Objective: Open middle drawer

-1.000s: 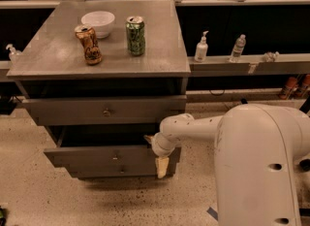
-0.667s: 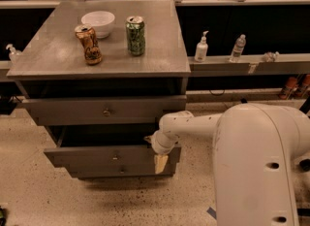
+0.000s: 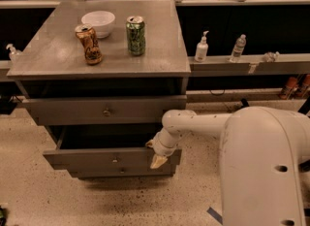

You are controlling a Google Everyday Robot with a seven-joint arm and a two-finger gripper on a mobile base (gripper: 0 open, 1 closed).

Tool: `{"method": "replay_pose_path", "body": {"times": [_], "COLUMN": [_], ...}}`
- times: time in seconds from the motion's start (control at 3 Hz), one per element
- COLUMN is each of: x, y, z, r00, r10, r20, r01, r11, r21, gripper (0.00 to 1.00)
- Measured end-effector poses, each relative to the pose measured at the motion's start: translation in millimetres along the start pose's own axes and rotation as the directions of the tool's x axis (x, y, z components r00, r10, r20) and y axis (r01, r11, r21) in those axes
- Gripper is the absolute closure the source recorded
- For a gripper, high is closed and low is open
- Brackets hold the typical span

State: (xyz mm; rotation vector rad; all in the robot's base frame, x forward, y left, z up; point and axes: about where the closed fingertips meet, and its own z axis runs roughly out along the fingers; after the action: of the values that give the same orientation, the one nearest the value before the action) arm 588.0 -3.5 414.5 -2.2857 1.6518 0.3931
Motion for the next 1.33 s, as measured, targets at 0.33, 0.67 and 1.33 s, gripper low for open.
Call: {"method": "replay_pose_path", "body": {"times": [0.33,0.67,1.33], "x": [-6.8,-7.1,-36.5], "y": [8.0,8.0,38.4], "z": [-4.1,-4.8,-12.2], "r00": [1.0,1.0,0.994], "r10": [-0.011,-0.011,-0.053], "r20": [0.029,0.029,0.098], "r01": [0.012,0.012,0.061], "r11": [0.9996,0.9996,0.9952], "r21": [-0.025,-0.026,-0.076], "gripper": [0.48,0.37,0.0]}}
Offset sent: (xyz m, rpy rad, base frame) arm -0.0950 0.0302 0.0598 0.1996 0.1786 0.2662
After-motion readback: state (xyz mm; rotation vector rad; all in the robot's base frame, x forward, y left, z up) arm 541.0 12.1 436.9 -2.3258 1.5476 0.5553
